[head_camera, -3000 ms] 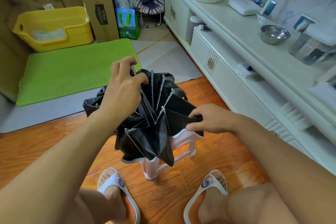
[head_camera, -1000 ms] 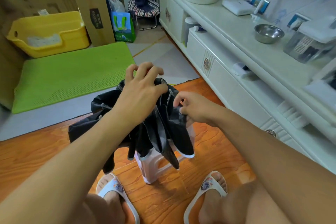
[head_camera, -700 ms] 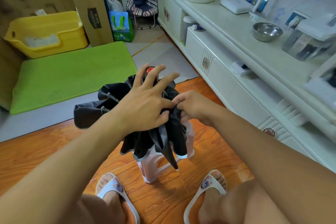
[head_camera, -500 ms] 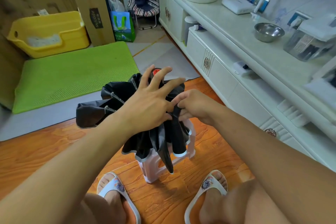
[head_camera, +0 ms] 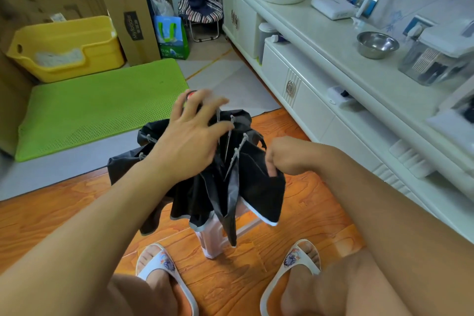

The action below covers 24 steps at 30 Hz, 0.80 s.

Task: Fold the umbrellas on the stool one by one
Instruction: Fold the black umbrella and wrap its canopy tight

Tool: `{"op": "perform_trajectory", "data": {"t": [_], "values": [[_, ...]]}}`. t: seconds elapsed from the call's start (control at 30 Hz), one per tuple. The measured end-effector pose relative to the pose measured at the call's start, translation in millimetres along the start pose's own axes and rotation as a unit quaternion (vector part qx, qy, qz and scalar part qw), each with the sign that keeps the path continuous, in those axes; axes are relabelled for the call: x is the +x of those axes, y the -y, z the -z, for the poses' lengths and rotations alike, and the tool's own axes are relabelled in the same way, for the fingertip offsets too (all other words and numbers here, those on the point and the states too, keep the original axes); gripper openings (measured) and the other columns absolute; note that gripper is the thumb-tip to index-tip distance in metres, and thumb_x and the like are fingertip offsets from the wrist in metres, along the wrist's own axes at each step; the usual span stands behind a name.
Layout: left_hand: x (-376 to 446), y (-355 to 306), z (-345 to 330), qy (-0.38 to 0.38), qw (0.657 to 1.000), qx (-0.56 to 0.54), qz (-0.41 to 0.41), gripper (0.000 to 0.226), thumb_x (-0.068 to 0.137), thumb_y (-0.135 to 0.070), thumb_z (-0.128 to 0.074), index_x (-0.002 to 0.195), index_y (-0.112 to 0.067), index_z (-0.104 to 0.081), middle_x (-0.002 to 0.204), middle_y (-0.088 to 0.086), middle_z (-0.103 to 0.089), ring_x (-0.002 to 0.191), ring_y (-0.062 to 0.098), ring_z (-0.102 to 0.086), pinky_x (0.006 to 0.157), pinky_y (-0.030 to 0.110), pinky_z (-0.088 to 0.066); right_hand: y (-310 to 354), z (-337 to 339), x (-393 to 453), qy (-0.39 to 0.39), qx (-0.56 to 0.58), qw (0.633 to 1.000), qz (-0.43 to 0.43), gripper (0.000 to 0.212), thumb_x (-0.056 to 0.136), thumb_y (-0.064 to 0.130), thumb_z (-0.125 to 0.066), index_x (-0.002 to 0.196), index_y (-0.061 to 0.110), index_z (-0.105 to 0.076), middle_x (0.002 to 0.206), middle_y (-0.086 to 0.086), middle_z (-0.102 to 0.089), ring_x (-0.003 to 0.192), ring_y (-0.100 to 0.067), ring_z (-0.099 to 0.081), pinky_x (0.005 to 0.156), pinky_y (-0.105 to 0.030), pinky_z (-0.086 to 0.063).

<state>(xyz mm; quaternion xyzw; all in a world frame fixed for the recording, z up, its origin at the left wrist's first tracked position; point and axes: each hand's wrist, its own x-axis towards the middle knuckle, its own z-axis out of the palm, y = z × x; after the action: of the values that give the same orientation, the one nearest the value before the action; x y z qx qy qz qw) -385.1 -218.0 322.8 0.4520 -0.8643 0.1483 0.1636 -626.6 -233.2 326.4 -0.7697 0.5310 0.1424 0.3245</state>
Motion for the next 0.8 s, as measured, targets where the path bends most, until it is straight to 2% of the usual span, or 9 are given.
{"op": "perform_trajectory", "data": {"t": [0.07, 0.13, 0.23, 0.3, 0.37, 0.47, 0.53, 0.7, 0.8], "values": [[-1.0, 11.3, -0.6, -0.063, 0.995, -0.066, 0.043, 0.037, 0.086, 0.000, -0.062, 0.120, -0.013, -0.071, 0.141, 0.020, -0.048, 0.126, 0.041, -0.047, 0.107, 0.055, -0.037, -11.2, 3.2, -5.3, 0.028, -0.014, 0.999, -0.025, 0.048, 0.095, -0.013, -0.039, 0.103, 0.012, -0.080, 0.113, 0.001, -0.067, 0.092, -0.010, -0.059, 0.081, -0.023, -0.047], [-0.6, 16.9, 2.1, -0.128, 0.977, -0.133, 0.103, 0.032, 0.090, 0.007, -0.058, 0.117, -0.004, -0.070, 0.137, 0.024, -0.046, 0.114, 0.034, -0.053, 0.099, 0.043, -0.047, -20.4, 7.5, -7.2, 0.016, 0.031, 0.999, -0.031, 0.049, 0.095, -0.011, -0.040, 0.091, 0.015, -0.081, 0.115, 0.001, -0.067, 0.101, -0.014, -0.063, 0.079, -0.022, -0.050], [0.8, 20.5, 3.1, -0.156, 0.950, -0.195, 0.186, 0.027, 0.092, 0.009, -0.057, 0.113, -0.003, -0.069, 0.140, 0.020, -0.039, 0.118, 0.025, -0.050, 0.101, 0.024, -0.043, -26.6, 15.3, 3.0, -0.119, 0.183, 0.976, -0.013, 0.048, 0.084, -0.015, -0.044, 0.069, 0.017, -0.077, 0.113, -0.001, -0.072, 0.106, -0.016, -0.066, 0.096, -0.040, -0.055], [-0.3, 22.8, 1.6, -0.156, 0.938, -0.233, 0.203, 0.025, 0.092, 0.009, -0.057, 0.110, -0.004, -0.069, 0.133, 0.015, -0.044, 0.114, 0.019, -0.052, 0.097, 0.016, -0.042, -28.5, 19.2, 19.1, -0.202, 0.208, 0.957, 0.013, 0.051, 0.082, -0.019, -0.042, 0.078, 0.022, -0.071, 0.111, 0.001, -0.070, 0.107, -0.014, -0.065, 0.089, -0.036, -0.054], [-2.3, 26.2, 1.8, -0.153, 0.937, -0.245, 0.196, 0.026, 0.092, 0.010, -0.055, 0.106, -0.005, -0.070, 0.121, 0.011, -0.052, 0.107, 0.017, -0.052, 0.090, 0.020, -0.043, -26.8, 19.7, 36.9, -0.226, 0.164, 0.959, 0.044, 0.058, 0.080, -0.021, -0.039, 0.092, 0.028, -0.067, 0.121, 0.001, -0.061, 0.117, -0.016, -0.058, 0.083, -0.031, -0.047], [-6.5, 31.2, 4.8, -0.136, 0.939, -0.257, 0.185, 0.029, 0.092, 0.013, -0.050, 0.103, -0.006, -0.070, 0.115, 0.007, -0.054, 0.105, 0.016, -0.052, 0.086, 0.018, -0.042, -26.8, 13.9, 59.2, -0.186, 0.120, 0.971, 0.088, 0.070, 0.075, -0.022, -0.038, 0.105, 0.031, -0.071, 0.143, -0.005, -0.051, 0.133, -0.021, -0.047, 0.098, -0.027, -0.041], [-10.1, 34.6, 7.4, -0.117, 0.941, -0.264, 0.175, 0.032, 0.093, 0.013, -0.047, 0.104, -0.006, -0.070, 0.118, 0.006, -0.052, 0.105, 0.016, -0.052, 0.085, 0.018, -0.042, -23.7, 11.1, 65.0, -0.129, 0.141, 0.975, 0.109, 0.077, 0.071, -0.023, -0.035, 0.104, 0.033, -0.076, 0.153, 0.002, -0.045, 0.141, -0.017, -0.041, 0.104, -0.025, -0.038], [-12.8, 49.0, 6.2, -0.071, 0.952, -0.246, 0.166, 0.029, 0.095, 0.009, -0.044, 0.103, -0.007, -0.067, 0.122, 0.005, -0.048, 0.108, 0.020, -0.050, 0.090, 0.035, -0.047, -10.2, 16.3, 53.6, -0.064, 0.228, 0.960, 0.150, 0.077, 0.070, -0.024, -0.036, 0.094, 0.035, -0.080, 0.143, 0.015, -0.054, 0.136, -0.005, -0.046, 0.114, -0.038, -0.042], [-9.7, 53.0, 5.8, -0.059, 0.955, -0.245, 0.157, 0.028, 0.093, 0.010, -0.044, 0.099, -0.007, -0.066, 0.119, 0.005, -0.050, 0.114, 0.025, -0.050, 0.095, 0.044, -0.048, 0.5, 13.8, 39.6, -0.026, 0.145, 0.977, 0.157, 0.080, 0.076, -0.021, -0.036, 0.113, 0.037, -0.077, 0.142, 0.014, -0.047, 0.135, -0.006, -0.042, 0.114, -0.035, -0.039]]}}
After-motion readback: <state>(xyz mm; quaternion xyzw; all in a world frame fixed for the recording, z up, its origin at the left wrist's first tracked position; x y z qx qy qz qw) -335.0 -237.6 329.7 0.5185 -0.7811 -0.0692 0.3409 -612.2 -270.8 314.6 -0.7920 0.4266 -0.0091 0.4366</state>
